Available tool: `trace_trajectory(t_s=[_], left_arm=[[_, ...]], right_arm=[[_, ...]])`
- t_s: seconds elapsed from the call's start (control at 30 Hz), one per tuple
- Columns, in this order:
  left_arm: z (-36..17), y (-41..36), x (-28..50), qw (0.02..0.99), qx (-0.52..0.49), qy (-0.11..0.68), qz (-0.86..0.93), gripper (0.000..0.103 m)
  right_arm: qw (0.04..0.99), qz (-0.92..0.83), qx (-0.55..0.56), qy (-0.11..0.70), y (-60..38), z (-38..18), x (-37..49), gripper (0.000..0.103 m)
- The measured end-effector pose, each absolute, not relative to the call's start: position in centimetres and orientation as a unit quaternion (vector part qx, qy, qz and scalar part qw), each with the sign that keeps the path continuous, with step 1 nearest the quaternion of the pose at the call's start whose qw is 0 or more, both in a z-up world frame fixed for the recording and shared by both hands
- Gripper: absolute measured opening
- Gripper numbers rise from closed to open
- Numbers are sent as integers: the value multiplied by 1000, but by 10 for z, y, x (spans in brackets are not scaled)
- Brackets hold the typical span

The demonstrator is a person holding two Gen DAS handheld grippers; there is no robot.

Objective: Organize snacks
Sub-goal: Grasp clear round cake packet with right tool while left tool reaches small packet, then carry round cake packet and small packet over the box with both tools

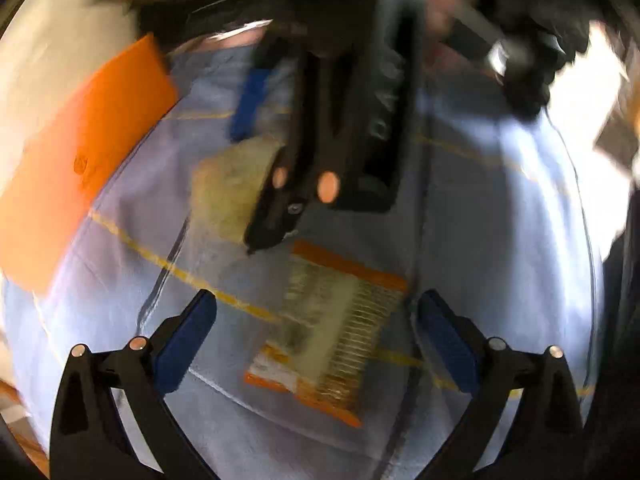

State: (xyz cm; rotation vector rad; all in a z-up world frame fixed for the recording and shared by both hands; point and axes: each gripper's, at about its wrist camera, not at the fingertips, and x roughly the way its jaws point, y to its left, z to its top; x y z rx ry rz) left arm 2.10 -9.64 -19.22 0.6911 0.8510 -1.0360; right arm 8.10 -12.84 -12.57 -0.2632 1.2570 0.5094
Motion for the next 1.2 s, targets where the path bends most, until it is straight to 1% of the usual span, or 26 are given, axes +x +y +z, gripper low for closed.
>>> trace_trajectory(t_s=[0.03, 0.07, 0.1, 0.13, 0.17, 0.2, 0.23, 0.27, 0.3, 0.33, 0.4, 0.43, 0.53, 0.57, 0.63, 0.67, 0.7, 0.73, 0.77, 0.8, 0.83, 1.03, 1.07, 1.1, 1.17, 1.2], left_arm=[[-195, -95, 32, 723, 270, 425, -473, 98], [-194, -90, 33, 733, 250, 421, -473, 87], [-193, -90, 34, 740, 241, 425, -461, 82], [-191, -93, 33, 742, 247, 434, -447, 67], [-188, -94, 36, 749, 245, 449, -421, 47], [-185, -93, 42, 750, 222, 476, -403, 46], [-182, -87, 50, 750, 178, 508, -385, 37], [-180, -83, 56, 750, 148, 526, -371, 31], [-176, -75, 62, 756, 119, 539, -350, 29], [-171, -72, 63, 765, 108, 539, -336, 24], [-154, -68, 63, 785, 96, 529, -309, 21], [-142, -66, 61, 793, 95, 519, -303, 18], [-118, -67, 67, 815, 83, 493, -291, 17], [-116, -67, 71, 819, 79, 498, -274, 17], [-121, -63, 77, 807, 53, 517, -279, 17], [-123, -61, 73, 804, 54, 517, -287, 18], [-128, -63, 66, 805, 76, 515, -285, 21], [-134, -62, 58, 806, 95, 514, -276, 38], [-140, -61, 54, 806, 108, 517, -267, 74], [-144, -59, 51, 804, 115, 525, -255, 94], [-150, -55, 50, 806, 116, 532, -233, 99], [-193, -44, 42, 775, 90, 598, -184, 98], [-203, -45, 44, 774, 95, 602, -175, 93], [-201, -52, 40, 789, 126, 575, -176, 85], [-191, -64, 40, 778, 154, 570, -215, 39], [-186, -66, 43, 774, 149, 575, -221, 39]], right_arm=[[772, 236, -102, 581, -131, -125, 85, 80], [773, 237, -86, 582, -131, -125, 87, 70], [781, 213, -83, 581, -131, -122, 88, 66], [795, 180, -89, 573, -131, -118, 87, 62], [801, 164, -88, 569, -132, -116, 85, 61], [802, 152, -74, 572, -136, -113, 82, 61], [803, 141, -64, 576, -139, -113, 77, 61], [804, 127, -56, 578, -144, -112, 75, 61], [806, 114, -39, 580, -149, -107, 69, 61], [807, 110, -26, 579, -153, -106, 67, 61], [816, 92, 0, 571, -162, -92, 60, 61], [823, 82, 15, 563, -167, -81, 58, 61], [846, 69, 39, 527, -176, -54, 64, 61], [852, 55, 48, 519, -182, -47, 68, 61], [850, 47, 90, 518, -193, -44, 72, 61], [846, 54, 114, 518, -197, -44, 72, 61], [845, 58, 128, 516, -202, -42, 70, 61], [847, 56, 128, 513, -206, -38, 66, 61], [849, 54, 125, 511, -207, -36, 64, 61], [851, 56, 124, 506, -207, -33, 61, 61], [853, 58, 126, 504, -209, -31, 59, 61], [856, 47, 151, 493, -221, -26, 54, 62], [856, 46, 153, 491, -222, -26, 54, 62], [857, 54, 162, 486, -224, -27, 55, 62], [856, 72, 191, 474, -225, -26, 55, 62], [855, 81, 205, 470, -227, -25, 55, 62]])
